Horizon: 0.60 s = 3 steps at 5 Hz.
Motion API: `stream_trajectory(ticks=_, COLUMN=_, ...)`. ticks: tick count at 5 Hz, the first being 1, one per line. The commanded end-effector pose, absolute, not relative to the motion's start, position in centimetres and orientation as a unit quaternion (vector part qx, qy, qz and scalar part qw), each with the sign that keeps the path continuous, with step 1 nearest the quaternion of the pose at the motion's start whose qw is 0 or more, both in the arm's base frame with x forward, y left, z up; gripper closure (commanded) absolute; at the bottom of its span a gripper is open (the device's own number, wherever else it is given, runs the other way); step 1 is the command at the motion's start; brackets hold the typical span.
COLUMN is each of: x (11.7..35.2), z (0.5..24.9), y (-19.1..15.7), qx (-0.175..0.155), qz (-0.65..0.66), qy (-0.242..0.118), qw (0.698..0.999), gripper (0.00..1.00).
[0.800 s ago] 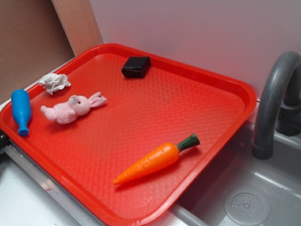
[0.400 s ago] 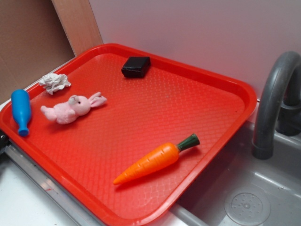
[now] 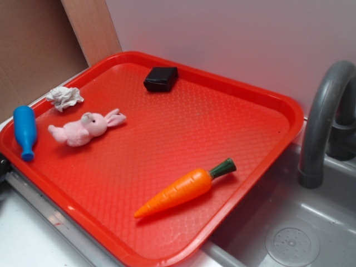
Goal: Grab the white paper.
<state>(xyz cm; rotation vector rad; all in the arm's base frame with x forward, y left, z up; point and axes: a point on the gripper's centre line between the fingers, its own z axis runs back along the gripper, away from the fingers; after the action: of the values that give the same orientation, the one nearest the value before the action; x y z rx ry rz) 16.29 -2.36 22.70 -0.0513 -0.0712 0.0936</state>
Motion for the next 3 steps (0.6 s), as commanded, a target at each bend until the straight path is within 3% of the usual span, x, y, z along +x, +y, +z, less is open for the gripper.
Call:
stream_trajectory(ticks=1, x=18.8, z=20.9, y=-2.2, qx=-0.012, qz=0.077, qy=-0.050, qw=0.996, gripper=0.00)
stream_trajectory(ticks=3, x=20.2, z=18.1, y=-2.1, qx=-0.009, qz=0.108, qy=-0.051, qw=0.993, gripper=0.00)
